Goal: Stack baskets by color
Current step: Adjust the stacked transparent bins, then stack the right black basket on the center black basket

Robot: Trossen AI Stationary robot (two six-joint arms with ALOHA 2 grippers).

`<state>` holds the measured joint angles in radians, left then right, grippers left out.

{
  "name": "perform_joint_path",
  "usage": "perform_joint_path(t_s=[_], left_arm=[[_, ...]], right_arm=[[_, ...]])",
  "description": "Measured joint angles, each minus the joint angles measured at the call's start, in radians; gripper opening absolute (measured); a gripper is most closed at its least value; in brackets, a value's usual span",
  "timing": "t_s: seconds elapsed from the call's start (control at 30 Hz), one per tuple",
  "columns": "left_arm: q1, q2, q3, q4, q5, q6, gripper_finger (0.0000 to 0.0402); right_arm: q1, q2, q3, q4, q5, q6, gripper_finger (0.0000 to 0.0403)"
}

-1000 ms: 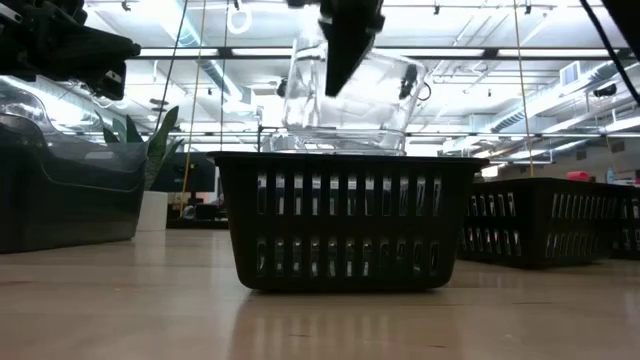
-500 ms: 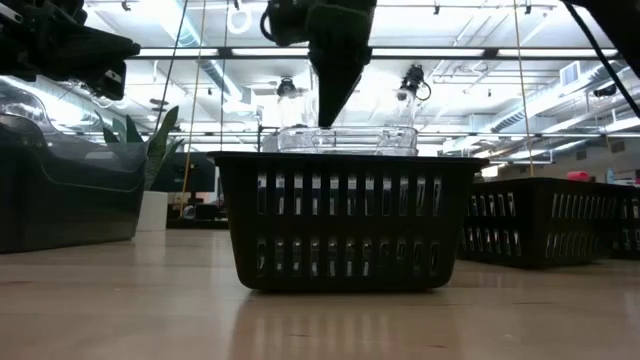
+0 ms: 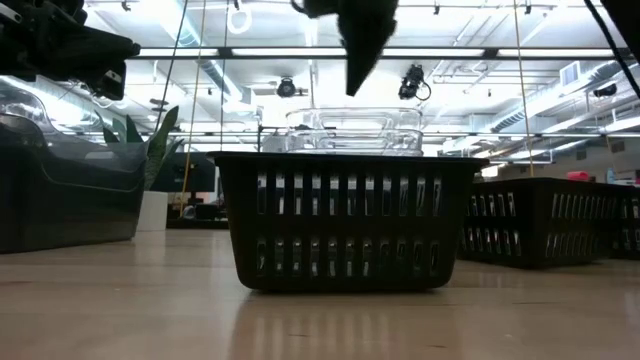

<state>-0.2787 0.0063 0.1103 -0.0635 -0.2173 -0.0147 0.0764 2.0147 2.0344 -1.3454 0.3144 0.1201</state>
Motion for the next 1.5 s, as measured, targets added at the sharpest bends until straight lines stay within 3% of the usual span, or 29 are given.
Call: perform_joint_path(t_s=[0.17, 0.63, 0.8, 1.27, 1.33, 1.5], left_arm=[[0.000, 0.000, 0.000, 0.000, 0.000, 0.000, 0.0027], [0.000, 0.000, 0.000, 0.000, 0.000, 0.000, 0.0026], [0.000, 0.000, 0.000, 0.000, 0.000, 0.000, 0.0024], [0.000, 0.000, 0.000, 0.000, 0.000, 0.000, 0.0030], [0.000, 0.000, 0.000, 0.000, 0.000, 0.000, 0.0027], [0.000, 0.000, 0.000, 0.000, 0.000, 0.000, 0.0029]], right_arm=[[-0.038, -0.085, -0.103, 0.042, -0.009, 0.013, 0.0154], [-0.270, -0.317, -0.588, 0.131, 0.141, 0.163, 0.0124], [-0.308, -0.300, -0.672, 0.242, 0.037, 0.151, 0.0120], [-0.291, -0.191, -0.707, 0.896, -0.300, 0.033, 0.0106], [-0.279, -0.188, -0.692, 0.894, -0.312, 0.016, 0.0104], [-0.239, -0.225, -0.628, 0.689, -0.305, 0.029, 0.0100]])
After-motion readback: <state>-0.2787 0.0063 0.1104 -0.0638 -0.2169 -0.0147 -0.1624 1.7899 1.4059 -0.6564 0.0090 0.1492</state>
